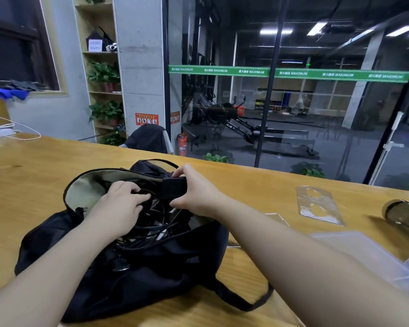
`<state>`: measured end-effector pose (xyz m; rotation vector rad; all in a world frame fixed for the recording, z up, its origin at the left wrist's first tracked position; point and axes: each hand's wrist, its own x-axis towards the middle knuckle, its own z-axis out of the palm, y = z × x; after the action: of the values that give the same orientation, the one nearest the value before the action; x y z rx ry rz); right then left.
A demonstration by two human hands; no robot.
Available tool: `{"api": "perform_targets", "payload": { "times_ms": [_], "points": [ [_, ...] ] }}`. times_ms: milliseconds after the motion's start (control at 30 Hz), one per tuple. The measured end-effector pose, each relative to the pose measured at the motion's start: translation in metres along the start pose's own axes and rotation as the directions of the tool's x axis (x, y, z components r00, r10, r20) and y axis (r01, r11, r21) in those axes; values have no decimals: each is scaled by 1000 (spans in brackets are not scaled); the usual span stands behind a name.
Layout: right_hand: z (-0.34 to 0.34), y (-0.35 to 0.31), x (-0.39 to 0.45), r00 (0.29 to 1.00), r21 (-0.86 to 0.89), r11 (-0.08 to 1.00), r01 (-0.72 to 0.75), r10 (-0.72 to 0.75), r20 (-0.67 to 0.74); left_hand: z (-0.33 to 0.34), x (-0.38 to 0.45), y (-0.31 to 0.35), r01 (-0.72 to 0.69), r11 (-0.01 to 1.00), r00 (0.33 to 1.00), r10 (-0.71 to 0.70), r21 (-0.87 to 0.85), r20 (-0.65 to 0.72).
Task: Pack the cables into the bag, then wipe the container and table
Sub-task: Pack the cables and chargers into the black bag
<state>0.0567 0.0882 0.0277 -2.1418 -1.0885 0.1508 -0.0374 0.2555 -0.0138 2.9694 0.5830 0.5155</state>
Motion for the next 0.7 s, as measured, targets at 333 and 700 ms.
{"api": "perform_targets", "payload": {
  "times_ms": [333, 700],
  "points": [
    [9, 18, 7, 990, -66, 995, -70, 77, 118, 7, -1, 2, -88, 976, 976, 45, -199, -214],
    [4, 16, 1, 985, -321, 947, -1, 56, 160, -3, -5, 33, -262, 958, 922, 212, -119, -324]
  ]
}}
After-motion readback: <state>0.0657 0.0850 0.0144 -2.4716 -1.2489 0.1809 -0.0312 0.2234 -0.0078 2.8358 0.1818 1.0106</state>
